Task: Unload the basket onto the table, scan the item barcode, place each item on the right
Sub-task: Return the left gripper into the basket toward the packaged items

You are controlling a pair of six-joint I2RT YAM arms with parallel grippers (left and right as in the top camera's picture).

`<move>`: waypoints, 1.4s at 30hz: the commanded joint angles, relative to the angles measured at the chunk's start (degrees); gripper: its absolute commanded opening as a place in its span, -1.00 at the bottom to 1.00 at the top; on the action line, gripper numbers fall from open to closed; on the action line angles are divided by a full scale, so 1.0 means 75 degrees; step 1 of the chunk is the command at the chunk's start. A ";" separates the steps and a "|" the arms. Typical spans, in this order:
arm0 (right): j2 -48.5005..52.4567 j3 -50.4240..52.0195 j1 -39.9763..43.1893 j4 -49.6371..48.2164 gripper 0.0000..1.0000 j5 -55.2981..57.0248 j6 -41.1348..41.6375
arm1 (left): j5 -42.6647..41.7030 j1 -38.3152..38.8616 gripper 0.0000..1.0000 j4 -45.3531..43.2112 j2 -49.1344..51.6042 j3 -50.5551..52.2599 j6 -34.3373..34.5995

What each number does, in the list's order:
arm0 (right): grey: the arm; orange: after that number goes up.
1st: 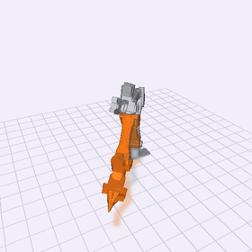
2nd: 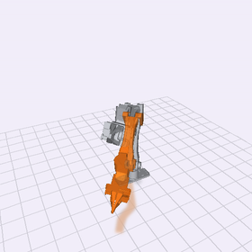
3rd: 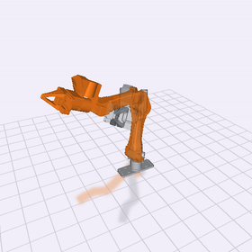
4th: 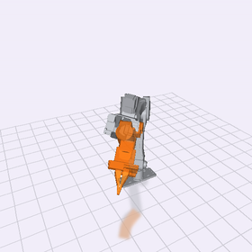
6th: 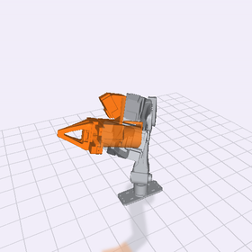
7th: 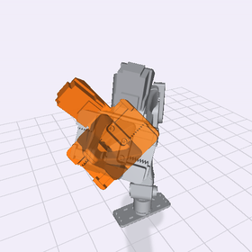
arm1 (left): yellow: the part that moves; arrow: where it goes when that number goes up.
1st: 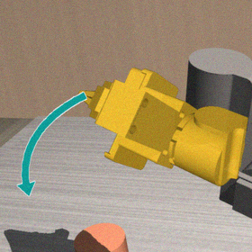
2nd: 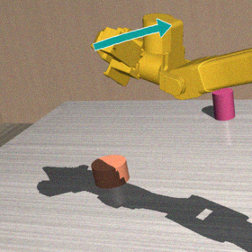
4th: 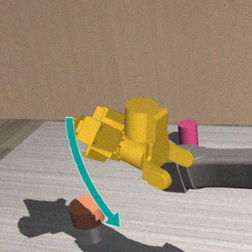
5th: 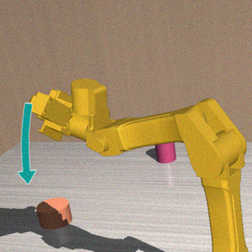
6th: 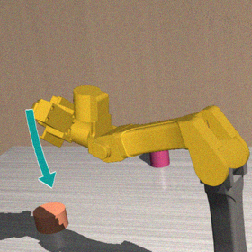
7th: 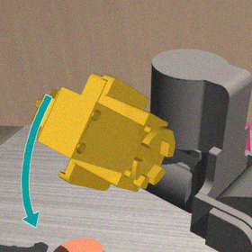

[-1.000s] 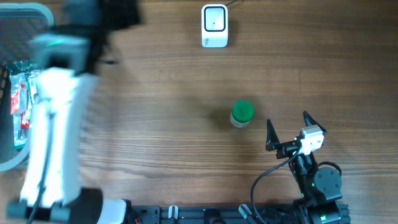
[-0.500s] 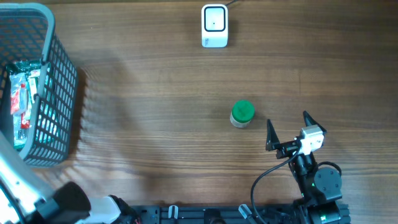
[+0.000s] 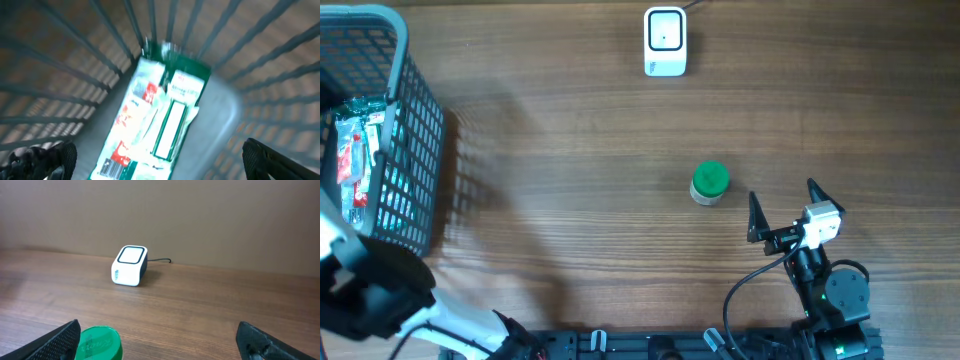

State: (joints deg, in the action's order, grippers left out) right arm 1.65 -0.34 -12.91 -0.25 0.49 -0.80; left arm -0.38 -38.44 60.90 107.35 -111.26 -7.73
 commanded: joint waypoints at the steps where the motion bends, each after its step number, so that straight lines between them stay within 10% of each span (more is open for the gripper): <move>1: 0.0017 0.0003 0.0032 -0.0038 1.00 0.0128 -0.0090 | -0.0119 -0.0093 1.00 -0.0061 0.0574 0.0455 -0.0854; 42: 0.0017 0.0003 0.0029 -0.0038 1.00 0.0128 -0.0090 | -0.0866 -0.0449 1.00 -0.0656 0.2535 0.0580 -0.3016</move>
State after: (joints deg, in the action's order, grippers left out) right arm 1.65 -0.34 -12.91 -0.25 0.49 -0.80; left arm -4.49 -41.39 56.31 124.60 -107.20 -28.29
